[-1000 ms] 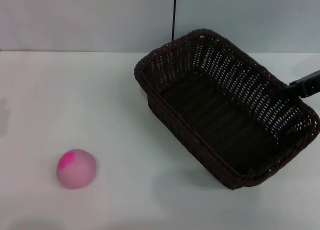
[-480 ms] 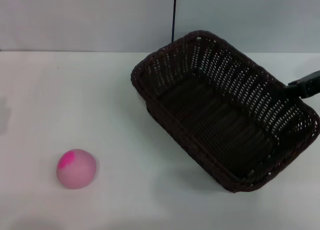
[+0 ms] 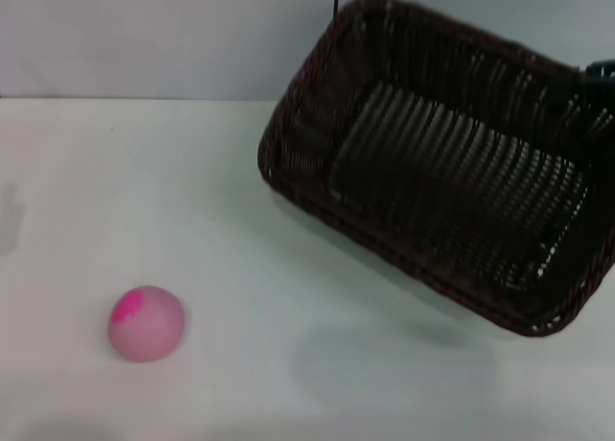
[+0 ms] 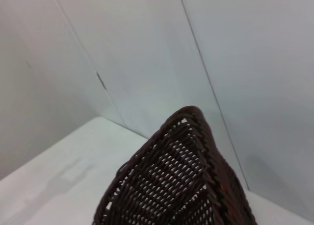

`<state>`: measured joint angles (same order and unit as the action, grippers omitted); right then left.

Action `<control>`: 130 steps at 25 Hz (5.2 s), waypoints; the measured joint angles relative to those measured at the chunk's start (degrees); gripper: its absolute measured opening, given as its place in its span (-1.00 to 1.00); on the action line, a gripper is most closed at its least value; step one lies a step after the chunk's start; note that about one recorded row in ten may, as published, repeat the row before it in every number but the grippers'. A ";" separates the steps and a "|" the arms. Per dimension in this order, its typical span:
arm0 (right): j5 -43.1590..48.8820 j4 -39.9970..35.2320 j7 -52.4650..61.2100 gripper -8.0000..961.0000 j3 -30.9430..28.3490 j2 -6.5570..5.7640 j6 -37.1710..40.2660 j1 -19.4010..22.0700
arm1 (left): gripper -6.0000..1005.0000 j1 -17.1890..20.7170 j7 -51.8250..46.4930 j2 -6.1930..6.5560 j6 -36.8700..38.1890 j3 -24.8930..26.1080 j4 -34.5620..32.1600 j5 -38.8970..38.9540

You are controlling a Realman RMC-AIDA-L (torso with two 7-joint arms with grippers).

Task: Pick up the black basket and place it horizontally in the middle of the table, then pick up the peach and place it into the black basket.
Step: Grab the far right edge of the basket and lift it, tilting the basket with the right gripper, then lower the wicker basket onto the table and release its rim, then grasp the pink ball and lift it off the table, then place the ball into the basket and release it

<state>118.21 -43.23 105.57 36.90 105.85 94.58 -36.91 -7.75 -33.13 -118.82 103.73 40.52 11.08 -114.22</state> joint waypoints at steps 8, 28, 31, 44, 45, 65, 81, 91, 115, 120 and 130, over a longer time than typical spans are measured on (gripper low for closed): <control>-2.00 -0.39 -8.68 -0.48 -1.09 -0.54 5.45 -0.79 | 0.65 -0.11 0.00 0.00 -0.11 0.00 0.72 -0.05; -1.62 0.62 -25.19 -0.35 11.58 3.29 6.56 -7.20 | 0.65 0.51 0.01 0.02 0.16 -4.71 0.78 -0.40; -1.55 0.89 -25.41 -0.33 12.51 3.45 6.47 -7.90 | 0.65 0.78 0.00 -0.02 0.08 -5.12 0.83 -0.38; 2.93 -0.01 -18.72 -0.25 13.36 4.27 2.69 -10.50 | 0.65 0.96 -0.01 0.00 0.05 -6.66 1.49 -0.39; 2.86 -0.18 -18.77 -0.25 13.20 4.27 2.01 -10.50 | 0.65 0.99 -0.01 0.00 0.05 -6.87 1.49 -0.38; -43.68 8.13 -36.06 0.31 -8.42 8.55 -8.25 14.17 | 0.65 -2.67 -11.62 1.02 4.29 -33.90 -21.67 -0.72; -58.11 26.85 -42.67 0.31 -13.02 12.73 -1.57 22.37 | 0.65 -1.22 -16.17 2.02 -1.93 -49.41 -30.75 -5.66; -56.99 30.60 -46.28 0.31 -12.30 12.66 -2.41 20.26 | 0.65 -1.92 -16.51 1.60 -7.58 -49.66 -30.60 -9.42; -55.62 31.59 -47.72 0.31 -10.80 12.89 -4.69 19.70 | -0.73 -4.78 -18.95 0.88 -9.87 -49.90 -29.57 -11.92; -55.62 32.17 -47.99 0.31 -10.80 12.88 -5.20 19.83 | -0.80 -5.07 -19.81 1.31 -4.81 -46.28 -29.54 -11.54; -55.63 32.16 -48.01 0.31 -11.21 12.88 -5.45 20.31 | -0.88 -6.87 -24.75 1.05 1.88 -31.96 -25.00 -3.43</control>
<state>62.58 -11.07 57.56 25.70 118.73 89.13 -16.60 -14.61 -57.88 -117.78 105.60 8.56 -13.92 -117.65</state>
